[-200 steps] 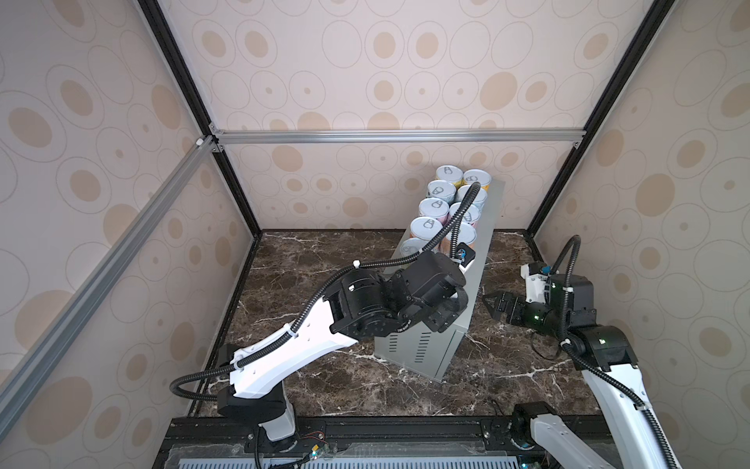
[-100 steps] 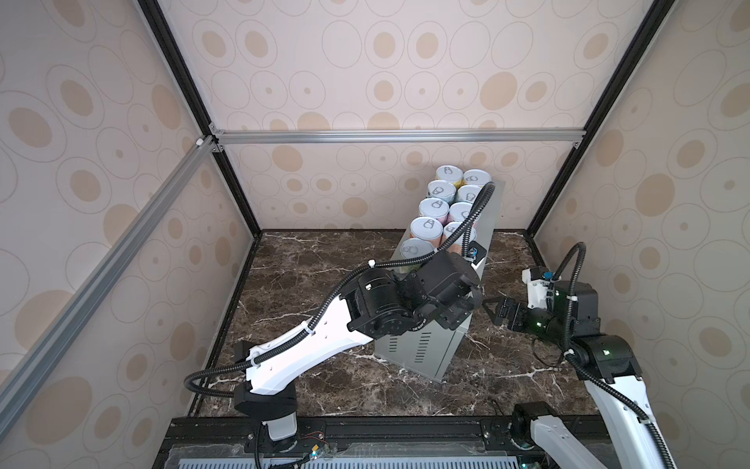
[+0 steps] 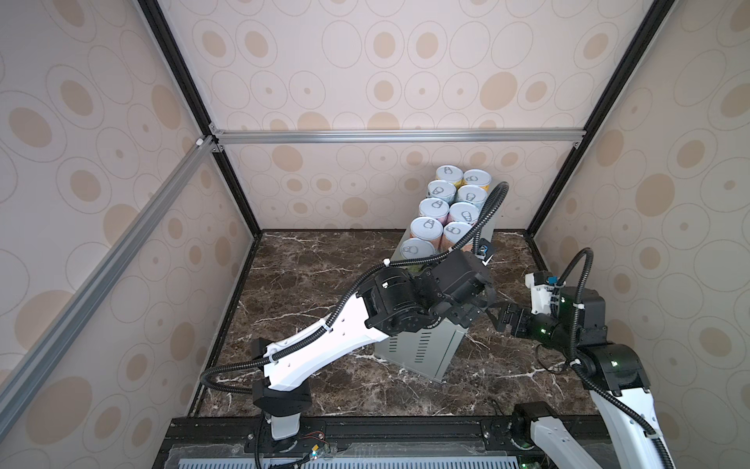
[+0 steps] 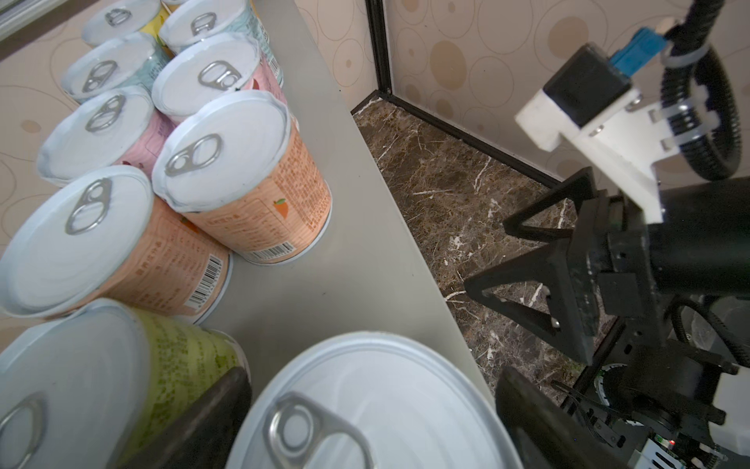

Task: Place and organize the canned foods onto the counter
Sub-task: 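Carry the can over the cabinet and lower it beside the front green can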

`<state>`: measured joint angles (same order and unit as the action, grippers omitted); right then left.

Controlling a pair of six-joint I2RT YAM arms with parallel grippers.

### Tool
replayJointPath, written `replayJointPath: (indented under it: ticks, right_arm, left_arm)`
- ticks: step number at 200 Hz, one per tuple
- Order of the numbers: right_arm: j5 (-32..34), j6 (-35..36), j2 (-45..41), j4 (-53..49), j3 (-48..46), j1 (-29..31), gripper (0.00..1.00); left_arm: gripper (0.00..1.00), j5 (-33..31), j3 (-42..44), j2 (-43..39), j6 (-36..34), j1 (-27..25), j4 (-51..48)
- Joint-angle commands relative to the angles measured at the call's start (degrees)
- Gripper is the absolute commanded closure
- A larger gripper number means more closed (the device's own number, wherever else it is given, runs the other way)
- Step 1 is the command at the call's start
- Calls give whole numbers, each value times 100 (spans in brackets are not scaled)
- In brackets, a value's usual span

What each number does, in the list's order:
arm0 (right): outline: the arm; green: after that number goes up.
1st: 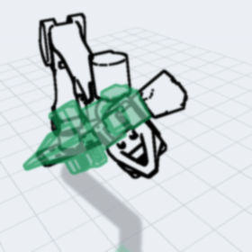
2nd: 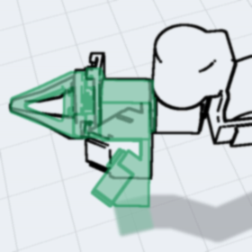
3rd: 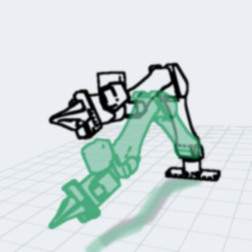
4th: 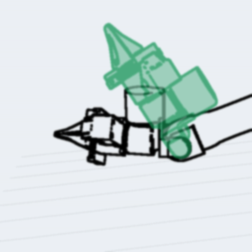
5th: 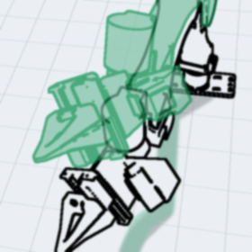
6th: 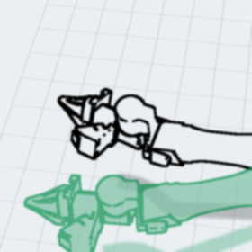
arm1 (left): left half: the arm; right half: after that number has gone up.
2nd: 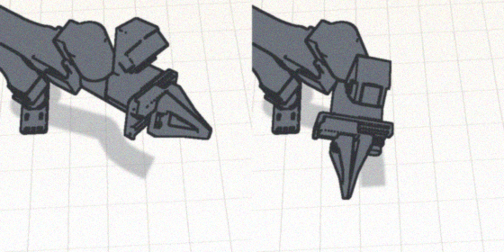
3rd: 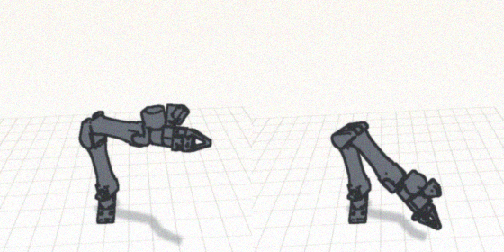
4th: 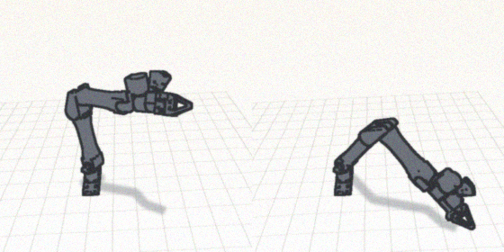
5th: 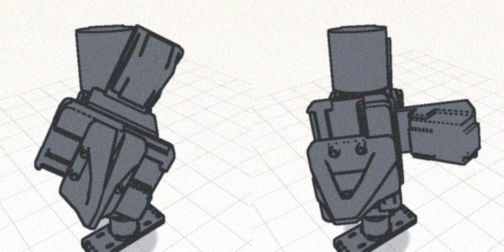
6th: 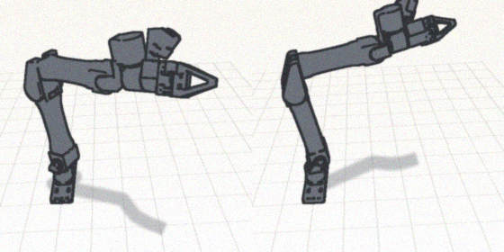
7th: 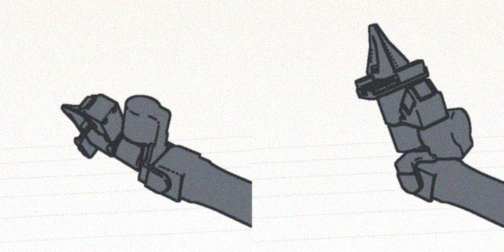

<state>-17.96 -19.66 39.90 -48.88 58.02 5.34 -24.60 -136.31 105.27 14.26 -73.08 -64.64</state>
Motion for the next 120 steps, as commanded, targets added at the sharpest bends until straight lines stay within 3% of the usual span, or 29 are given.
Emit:
replayJointPath:
  ticks: [1, 86, 120]
  right_arm:
    - [-35, 111, -134, -205, 273, 54, 1]
    - [-249, 537, -86, -842, 1290, 110, 1]
    - [-358, 664, 82, -1060, 1828, 226, 1]
  left_arm:
    - [3, -217, -320, 39, -93, -40, 39]
    - [1, -358, -893, -339, -310, -65, 480]
    - [1, -932, -717, -789, -214, -66, 474]
